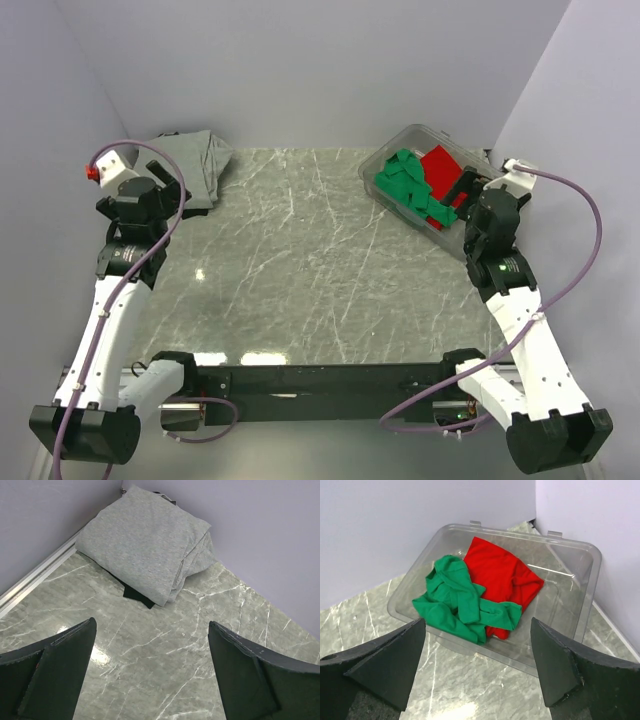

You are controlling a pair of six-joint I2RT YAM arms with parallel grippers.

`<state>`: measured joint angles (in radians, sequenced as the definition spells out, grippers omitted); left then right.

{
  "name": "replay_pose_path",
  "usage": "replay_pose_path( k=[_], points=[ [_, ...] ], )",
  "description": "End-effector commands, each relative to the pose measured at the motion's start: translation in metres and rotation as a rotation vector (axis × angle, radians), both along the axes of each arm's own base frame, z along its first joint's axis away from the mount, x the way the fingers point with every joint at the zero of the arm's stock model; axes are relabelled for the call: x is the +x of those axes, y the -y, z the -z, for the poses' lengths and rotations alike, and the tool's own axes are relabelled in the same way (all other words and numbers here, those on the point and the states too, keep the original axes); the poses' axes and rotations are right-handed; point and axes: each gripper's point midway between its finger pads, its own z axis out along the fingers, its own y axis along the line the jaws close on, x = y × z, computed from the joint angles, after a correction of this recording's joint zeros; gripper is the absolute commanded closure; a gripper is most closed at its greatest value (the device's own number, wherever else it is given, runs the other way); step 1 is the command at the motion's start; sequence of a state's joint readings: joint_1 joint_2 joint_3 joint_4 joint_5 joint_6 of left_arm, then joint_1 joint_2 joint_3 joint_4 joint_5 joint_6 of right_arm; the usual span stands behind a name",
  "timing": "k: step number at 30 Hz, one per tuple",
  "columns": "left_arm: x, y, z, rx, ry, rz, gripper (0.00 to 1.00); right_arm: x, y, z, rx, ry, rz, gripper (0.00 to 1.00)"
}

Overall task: Fold and stack the t-shirts
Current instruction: Grab the tshirt from the pile

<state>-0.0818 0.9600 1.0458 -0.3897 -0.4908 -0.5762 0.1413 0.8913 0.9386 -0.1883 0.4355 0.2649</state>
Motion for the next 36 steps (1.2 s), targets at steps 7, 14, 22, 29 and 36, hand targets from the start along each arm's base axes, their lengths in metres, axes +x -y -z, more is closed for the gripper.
replay_pose_path(
  k=[7,14,22,29,36],
  points=[
    [0.004,-0.007,-0.036,-0.001,0.104,-0.04,0.01,-0.01,0.017,-0.019,-0.01,0.004,0.101,0.08],
    [0.025,-0.001,-0.029,-0.039,0.079,-0.032,0.01,0.016,-0.003,-0.005,-0.012,-0.052,-0.005,0.07],
    [0.035,-0.001,-0.026,-0.001,0.03,-0.021,0.01,0.078,-0.027,0.023,0.016,-0.19,-0.081,0.07],
    [0.035,0.0,-0.022,0.017,0.022,-0.003,0.01,0.147,-0.05,0.083,0.066,-0.356,-0.16,0.1],
    [0.027,-0.008,-0.013,0.004,-0.012,-0.067,0.01,0.186,-0.075,0.146,0.115,-0.492,-0.256,0.12]
  ],
)
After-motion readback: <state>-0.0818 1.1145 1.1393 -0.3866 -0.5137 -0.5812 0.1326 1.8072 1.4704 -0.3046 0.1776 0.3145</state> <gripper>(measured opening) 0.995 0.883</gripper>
